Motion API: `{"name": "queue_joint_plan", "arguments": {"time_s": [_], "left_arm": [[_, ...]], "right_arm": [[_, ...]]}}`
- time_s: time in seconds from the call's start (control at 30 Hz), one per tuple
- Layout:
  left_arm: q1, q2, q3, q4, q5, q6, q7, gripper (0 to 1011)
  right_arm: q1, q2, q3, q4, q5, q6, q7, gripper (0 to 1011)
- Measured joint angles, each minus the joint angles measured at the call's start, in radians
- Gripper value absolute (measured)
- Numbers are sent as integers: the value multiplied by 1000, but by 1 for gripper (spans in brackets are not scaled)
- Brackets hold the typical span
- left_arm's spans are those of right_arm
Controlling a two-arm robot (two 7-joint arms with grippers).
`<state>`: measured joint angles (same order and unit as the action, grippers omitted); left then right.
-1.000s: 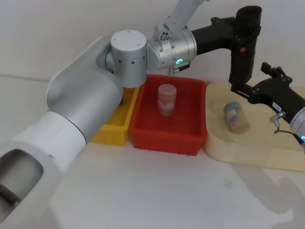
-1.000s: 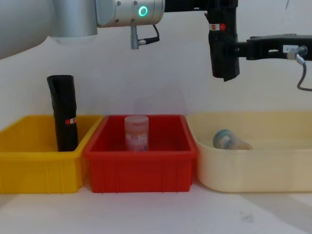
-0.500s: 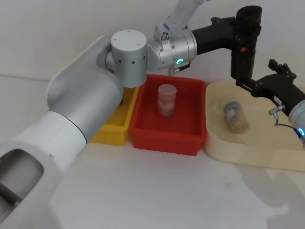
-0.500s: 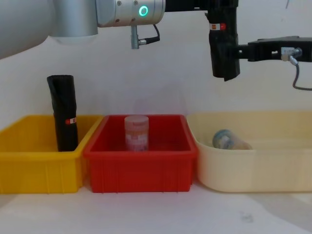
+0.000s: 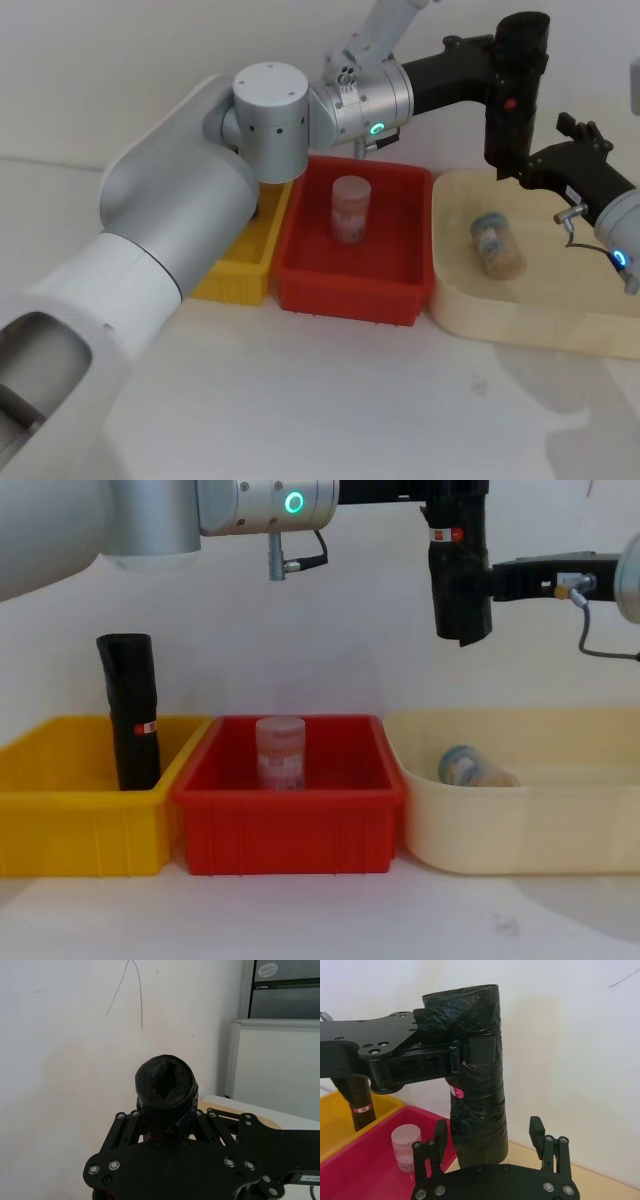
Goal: Pick up the garbage bag with the one hand and transfer it to the other hand.
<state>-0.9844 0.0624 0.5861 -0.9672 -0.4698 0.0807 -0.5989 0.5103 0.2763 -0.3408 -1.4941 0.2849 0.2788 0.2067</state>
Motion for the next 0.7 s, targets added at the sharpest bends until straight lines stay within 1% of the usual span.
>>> {"name": "queue_joint_plan", "arguments": {"time_s": [0.2, 0.43, 0.7], "left_arm": [[0, 0, 0, 0, 0, 0, 0, 387], [0, 0, 0, 0, 0, 0, 0, 387], [0, 0, 0, 0, 0, 0, 0, 387]], "right_arm": [[29, -15, -6, 43, -16, -7, 2, 1001], [55, -30, -9, 79, -23, -16, 13, 1001], [79, -48, -12, 106, -32, -30, 18, 1001]]}}
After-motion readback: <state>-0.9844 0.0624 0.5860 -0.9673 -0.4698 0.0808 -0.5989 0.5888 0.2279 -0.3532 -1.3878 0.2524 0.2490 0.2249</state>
